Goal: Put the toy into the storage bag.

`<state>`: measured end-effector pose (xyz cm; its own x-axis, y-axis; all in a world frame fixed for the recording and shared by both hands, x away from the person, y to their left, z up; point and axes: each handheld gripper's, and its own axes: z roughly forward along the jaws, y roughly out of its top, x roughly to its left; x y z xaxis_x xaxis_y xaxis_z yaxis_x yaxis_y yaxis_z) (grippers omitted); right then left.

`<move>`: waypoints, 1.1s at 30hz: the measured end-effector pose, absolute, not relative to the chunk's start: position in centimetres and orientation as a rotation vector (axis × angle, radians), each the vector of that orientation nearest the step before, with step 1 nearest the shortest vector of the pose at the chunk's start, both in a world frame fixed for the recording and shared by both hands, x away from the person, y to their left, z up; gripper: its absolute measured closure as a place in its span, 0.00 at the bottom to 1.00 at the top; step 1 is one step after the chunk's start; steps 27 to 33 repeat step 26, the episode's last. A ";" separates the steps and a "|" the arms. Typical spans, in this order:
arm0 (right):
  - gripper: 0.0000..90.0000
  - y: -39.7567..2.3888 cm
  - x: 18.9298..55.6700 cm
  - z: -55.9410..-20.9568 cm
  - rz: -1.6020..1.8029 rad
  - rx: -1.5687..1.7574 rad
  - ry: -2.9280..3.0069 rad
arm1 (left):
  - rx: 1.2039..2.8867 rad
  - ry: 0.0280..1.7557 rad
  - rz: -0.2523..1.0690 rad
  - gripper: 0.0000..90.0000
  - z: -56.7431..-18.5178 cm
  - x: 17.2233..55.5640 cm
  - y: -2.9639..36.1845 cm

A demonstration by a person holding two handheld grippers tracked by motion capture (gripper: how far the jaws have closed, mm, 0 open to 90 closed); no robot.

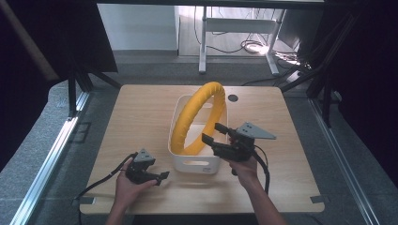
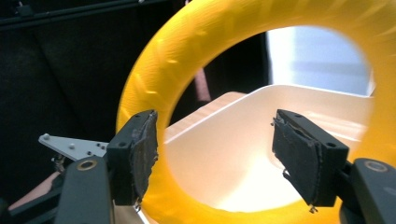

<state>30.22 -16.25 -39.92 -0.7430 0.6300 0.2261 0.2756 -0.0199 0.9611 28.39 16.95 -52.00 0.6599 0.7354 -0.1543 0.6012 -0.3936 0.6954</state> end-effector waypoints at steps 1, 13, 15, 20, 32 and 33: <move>0.36 -17.1 30.1 -39.9 1.831 0.959 1.963 | 2.125 1.031 0.230 0.21 -52.0 28.4 16.9; 0.48 -25.7 31.3 -43.7 1.744 1.080 1.874 | 2.130 1.039 0.250 0.22 -51.9 28.3 17.1; 0.49 -26.6 31.4 -44.6 1.743 1.111 1.854 | 2.132 1.040 0.254 0.21 -51.9 28.3 17.1; 0.48 -27.2 31.5 -45.1 1.720 1.081 1.878 | 2.131 1.039 0.258 0.21 -51.9 28.3 17.2; 0.43 -27.4 31.6 -46.4 1.690 1.080 1.895 | 2.121 1.037 0.258 0.21 -51.8 28.3 17.3; 0.43 -27.4 31.6 -46.4 1.690 1.080 1.895 | 2.121 1.037 0.258 0.21 -51.8 28.3 17.3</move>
